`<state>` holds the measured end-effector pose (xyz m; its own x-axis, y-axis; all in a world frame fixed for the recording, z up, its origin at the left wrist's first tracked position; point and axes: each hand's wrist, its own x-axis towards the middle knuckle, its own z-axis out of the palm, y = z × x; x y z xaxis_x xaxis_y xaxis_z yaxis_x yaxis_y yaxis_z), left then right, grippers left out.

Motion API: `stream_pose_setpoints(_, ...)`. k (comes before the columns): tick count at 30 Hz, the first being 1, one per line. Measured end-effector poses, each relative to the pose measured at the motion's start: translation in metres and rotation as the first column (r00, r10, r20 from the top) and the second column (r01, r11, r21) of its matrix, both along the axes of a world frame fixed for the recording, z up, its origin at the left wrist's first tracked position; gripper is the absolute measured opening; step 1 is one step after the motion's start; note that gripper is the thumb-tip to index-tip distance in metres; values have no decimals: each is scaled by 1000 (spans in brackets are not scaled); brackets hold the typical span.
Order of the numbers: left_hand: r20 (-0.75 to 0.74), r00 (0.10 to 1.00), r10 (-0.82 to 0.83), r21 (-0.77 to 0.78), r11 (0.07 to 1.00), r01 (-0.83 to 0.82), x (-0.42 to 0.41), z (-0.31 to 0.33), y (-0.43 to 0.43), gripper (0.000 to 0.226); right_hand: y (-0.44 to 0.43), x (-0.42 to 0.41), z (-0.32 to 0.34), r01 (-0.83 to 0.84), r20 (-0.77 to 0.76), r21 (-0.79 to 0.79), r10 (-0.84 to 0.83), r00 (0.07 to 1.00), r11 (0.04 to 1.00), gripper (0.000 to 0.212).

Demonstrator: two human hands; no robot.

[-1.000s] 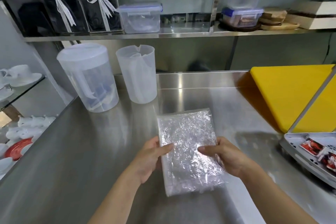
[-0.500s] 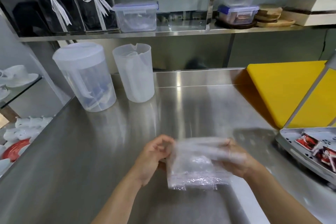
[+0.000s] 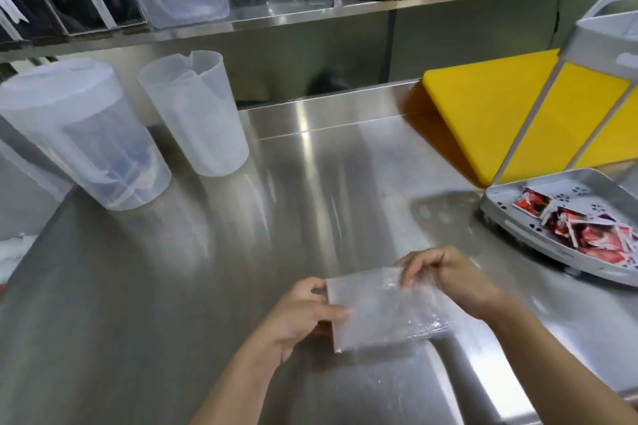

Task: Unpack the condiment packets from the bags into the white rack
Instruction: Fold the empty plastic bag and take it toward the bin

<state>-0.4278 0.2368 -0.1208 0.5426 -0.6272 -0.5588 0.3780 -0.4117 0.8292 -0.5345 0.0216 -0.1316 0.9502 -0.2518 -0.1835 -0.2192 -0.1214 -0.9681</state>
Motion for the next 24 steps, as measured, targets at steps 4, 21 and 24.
stream_pose_setpoints(4,273,960,57,-39,998,-48,-9,-13,-24,30,-19,-38,7,11,-65,-256,-28,997,967,66)
stream_pose_setpoints(21,397,818,-416,-69,876,478,-205,-3,-193,16,-114,-264,6,241,-148,-251,-284,947,937,24)
stream_pose_setpoints(24,341,826,-449,-70,864,499,-258,-9,-234,25,-133,-325,3,380,-138,-210,-412,901,901,28)
